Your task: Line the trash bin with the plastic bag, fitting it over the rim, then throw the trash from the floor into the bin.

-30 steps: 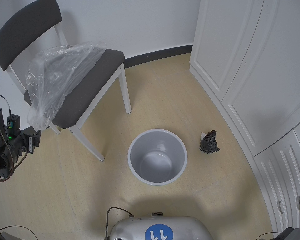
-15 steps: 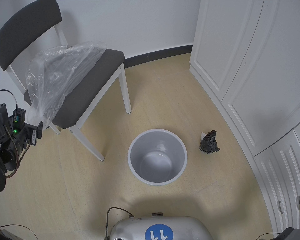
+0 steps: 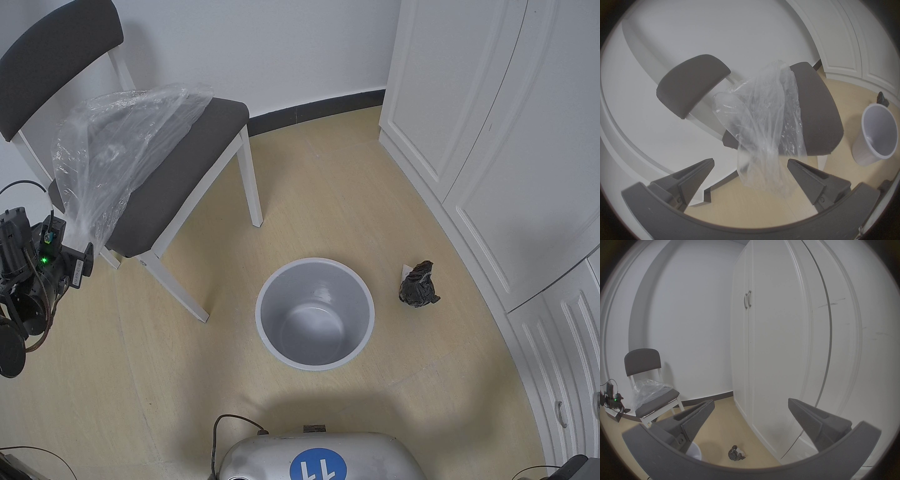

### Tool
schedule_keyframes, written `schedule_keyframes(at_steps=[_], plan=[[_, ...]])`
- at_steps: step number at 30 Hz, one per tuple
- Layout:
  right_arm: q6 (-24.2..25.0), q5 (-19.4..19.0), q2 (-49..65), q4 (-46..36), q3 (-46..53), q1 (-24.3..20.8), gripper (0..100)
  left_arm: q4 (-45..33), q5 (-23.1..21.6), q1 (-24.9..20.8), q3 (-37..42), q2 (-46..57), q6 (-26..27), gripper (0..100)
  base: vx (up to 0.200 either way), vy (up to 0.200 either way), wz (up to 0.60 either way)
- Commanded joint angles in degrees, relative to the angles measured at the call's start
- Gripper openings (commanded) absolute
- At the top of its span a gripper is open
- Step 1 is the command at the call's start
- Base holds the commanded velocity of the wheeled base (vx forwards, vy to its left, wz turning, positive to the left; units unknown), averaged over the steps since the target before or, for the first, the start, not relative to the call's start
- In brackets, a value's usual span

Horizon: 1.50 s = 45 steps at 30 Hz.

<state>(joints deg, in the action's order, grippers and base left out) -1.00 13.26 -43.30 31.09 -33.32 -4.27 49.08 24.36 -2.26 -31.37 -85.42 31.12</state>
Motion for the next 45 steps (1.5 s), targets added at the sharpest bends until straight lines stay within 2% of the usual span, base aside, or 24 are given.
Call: schedule_keyframes(at_steps=[1, 15, 29, 30, 38, 45], plan=[[-0.06, 0.01, 0.23, -0.06, 0.01, 0.05, 100, 1.81, 0.25, 0.41, -0.98, -2.65, 2.01, 100, 0.0, 0.0, 0.0], [-1.2, 0.01, 0.5, -0.06, 0.36, -0.04, 100, 16.93, 1.66, 0.59, -2.21, -9.15, 14.14, 100, 0.0, 0.0, 0.0], [-1.29, 0.01, 0.67, -0.06, 0.53, -0.04, 100, 21.67, 1.57, 0.5, -0.1, -10.21, 15.37, 100, 0.0, 0.0, 0.0], [-1.29, -0.08, 0.67, -0.06, 0.71, -0.04, 100, 22.38, 1.57, 0.5, 0.25, -10.21, 15.55, 0, 0.0, 0.0, 0.0], [-1.72, -0.08, 0.5, -0.06, 1.41, -0.3, 100, 25.72, 1.57, 0.15, 1.48, -10.12, 14.93, 0, 0.0, 0.0, 0.0], [-4.63, -0.08, -0.29, -0.06, 3.43, -0.39, 100, 32.4, 1.22, -0.03, 4.91, -9.59, 12.47, 0, 0.0, 0.0, 0.0]])
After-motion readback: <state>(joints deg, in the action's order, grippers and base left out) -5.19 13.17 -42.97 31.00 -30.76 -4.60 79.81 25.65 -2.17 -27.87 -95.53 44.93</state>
